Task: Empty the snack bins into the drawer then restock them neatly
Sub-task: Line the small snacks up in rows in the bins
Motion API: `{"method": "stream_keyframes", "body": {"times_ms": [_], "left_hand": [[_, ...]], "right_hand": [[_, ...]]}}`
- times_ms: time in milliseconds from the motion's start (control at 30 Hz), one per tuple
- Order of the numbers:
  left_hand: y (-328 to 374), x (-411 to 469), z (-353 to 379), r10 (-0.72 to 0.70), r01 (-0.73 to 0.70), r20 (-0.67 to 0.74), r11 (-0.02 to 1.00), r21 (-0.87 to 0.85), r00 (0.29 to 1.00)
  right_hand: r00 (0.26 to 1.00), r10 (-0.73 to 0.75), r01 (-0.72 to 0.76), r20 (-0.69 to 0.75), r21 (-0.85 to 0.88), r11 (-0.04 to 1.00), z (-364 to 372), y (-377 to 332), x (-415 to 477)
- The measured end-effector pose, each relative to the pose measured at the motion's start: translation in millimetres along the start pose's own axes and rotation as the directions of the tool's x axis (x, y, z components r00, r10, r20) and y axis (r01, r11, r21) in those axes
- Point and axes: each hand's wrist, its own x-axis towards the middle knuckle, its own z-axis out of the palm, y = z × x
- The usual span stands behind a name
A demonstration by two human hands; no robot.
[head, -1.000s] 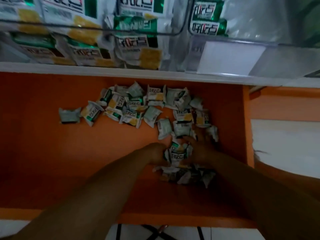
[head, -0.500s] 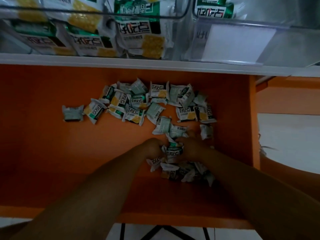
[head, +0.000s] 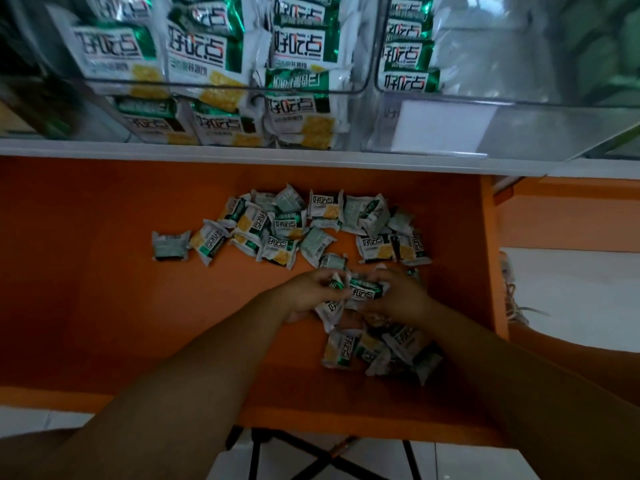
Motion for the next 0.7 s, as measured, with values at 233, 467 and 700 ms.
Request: {"method": "stream_keyframes", "body": {"times_ms": [233,467,700], "left_hand": [[41.2,-64.8,-2.9,0.146,-0.142,-0.116,0.989,0.042,0.982],[82.1,-150.9,-2.5,0.365,-0.360,-0.144,0.931,0.064,0.920],[121.8,-217.1,10.0,0.496,-0.488,-0.249,0.867,0.100,0.832]], "right_hand": [[0.966,-0.248,0.249,-0.080,0.005,0.969,-39.0,-65.5,-48.3],[0.880,-0.437,0.462,-0.188,0.125,0.878,-86.0,-139.5,-128.3],[0.826,-0.520,0.557,-0.216,0.173,0.812,-131.3,-167.5,-168.9]]}}
